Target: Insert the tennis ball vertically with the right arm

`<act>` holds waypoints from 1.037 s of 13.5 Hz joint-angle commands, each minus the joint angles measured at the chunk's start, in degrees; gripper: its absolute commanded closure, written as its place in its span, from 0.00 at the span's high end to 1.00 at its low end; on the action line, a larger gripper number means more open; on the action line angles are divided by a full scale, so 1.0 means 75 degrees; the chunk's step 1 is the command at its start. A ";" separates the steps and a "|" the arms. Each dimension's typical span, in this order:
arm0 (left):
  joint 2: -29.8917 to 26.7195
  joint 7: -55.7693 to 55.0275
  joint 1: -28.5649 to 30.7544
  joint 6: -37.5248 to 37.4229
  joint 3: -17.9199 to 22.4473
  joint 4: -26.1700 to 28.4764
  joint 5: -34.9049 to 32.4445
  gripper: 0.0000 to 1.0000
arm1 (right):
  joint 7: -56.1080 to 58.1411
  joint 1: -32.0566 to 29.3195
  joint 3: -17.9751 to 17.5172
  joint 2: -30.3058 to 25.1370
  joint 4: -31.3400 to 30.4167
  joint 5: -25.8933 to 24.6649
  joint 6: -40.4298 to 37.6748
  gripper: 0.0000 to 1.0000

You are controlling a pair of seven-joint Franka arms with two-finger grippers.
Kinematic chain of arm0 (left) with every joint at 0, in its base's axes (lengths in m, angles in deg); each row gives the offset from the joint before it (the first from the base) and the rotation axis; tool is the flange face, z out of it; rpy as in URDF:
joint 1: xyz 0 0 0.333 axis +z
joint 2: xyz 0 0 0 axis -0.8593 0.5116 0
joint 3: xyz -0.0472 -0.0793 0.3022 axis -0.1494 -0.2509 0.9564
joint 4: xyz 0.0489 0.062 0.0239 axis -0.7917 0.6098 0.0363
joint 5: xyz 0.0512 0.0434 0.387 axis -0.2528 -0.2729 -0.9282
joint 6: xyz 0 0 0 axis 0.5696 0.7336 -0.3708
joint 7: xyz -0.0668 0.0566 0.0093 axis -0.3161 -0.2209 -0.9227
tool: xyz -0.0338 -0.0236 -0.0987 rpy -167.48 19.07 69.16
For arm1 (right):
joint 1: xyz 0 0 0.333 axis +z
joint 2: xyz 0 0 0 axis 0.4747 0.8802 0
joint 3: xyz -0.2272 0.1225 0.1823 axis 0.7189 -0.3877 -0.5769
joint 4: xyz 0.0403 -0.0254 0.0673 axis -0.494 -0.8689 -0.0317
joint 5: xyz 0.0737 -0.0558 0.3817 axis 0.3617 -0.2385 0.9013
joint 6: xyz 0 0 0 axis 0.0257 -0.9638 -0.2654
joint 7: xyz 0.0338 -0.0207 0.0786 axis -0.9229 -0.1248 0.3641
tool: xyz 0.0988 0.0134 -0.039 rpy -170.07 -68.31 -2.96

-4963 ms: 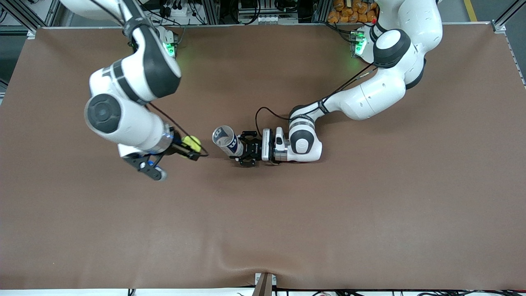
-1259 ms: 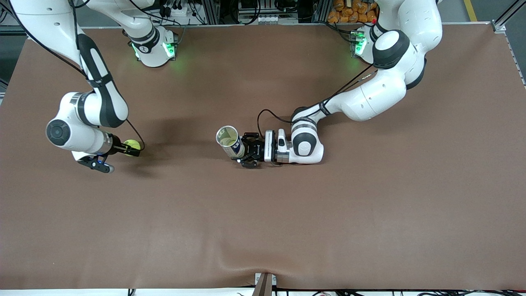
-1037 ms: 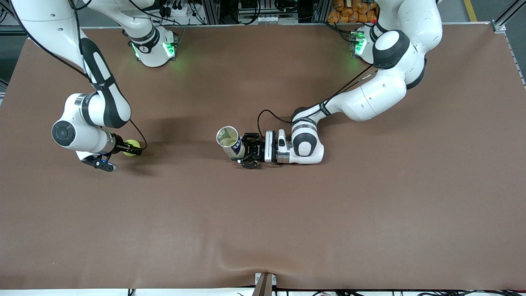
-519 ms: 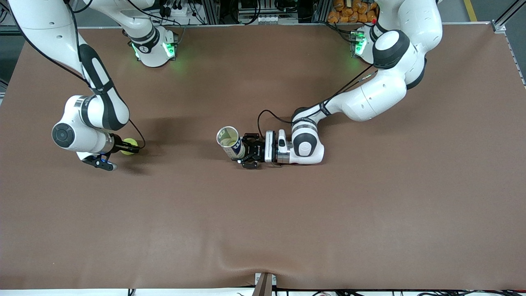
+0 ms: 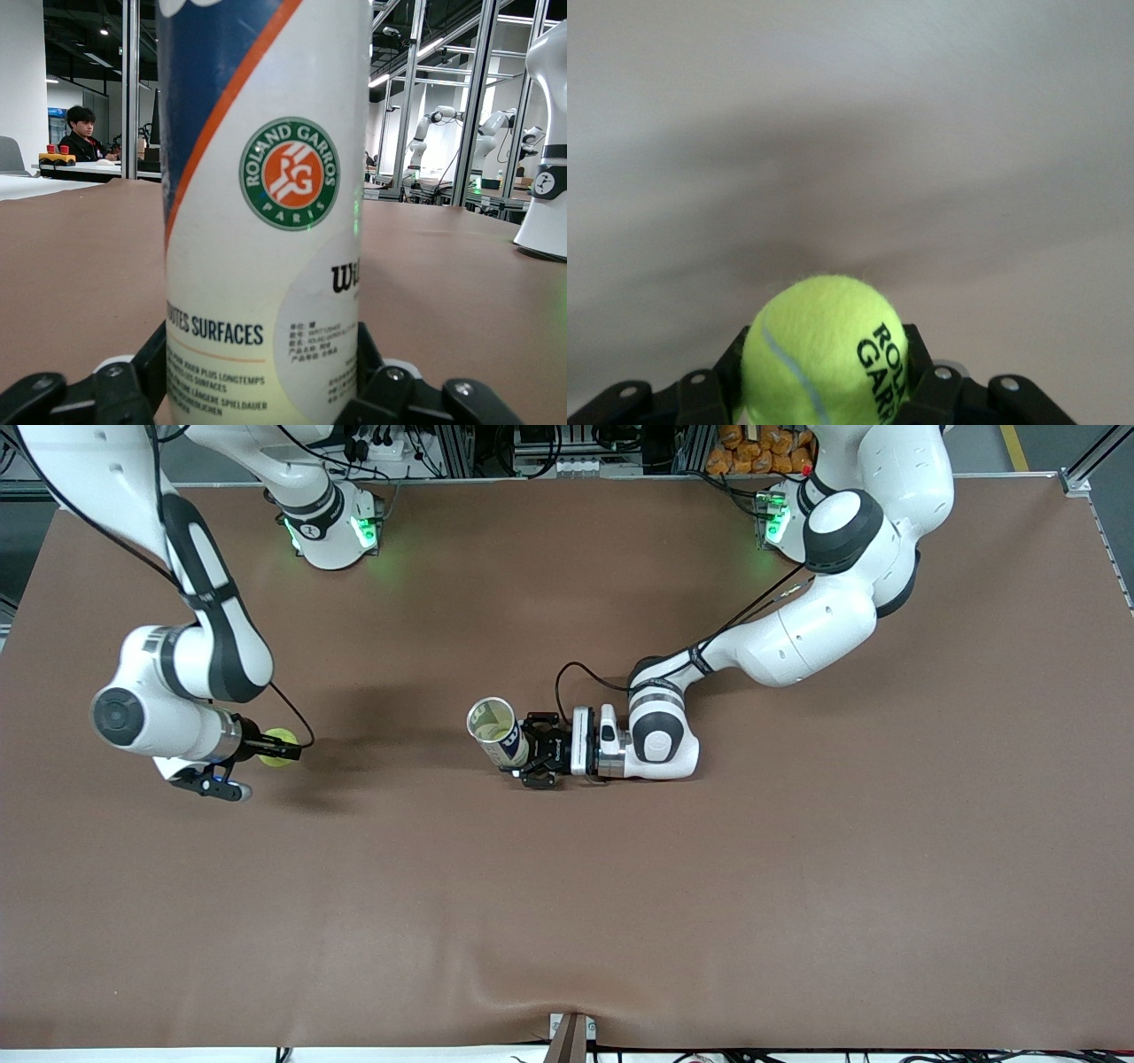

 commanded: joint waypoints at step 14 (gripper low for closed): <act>-0.0009 0.0261 -0.0094 -0.0093 0.0136 -0.0166 0.0285 0.81 | -0.6162 0.3768 -0.0109 0.1012 0.4285 0.1116 -0.2366 0.17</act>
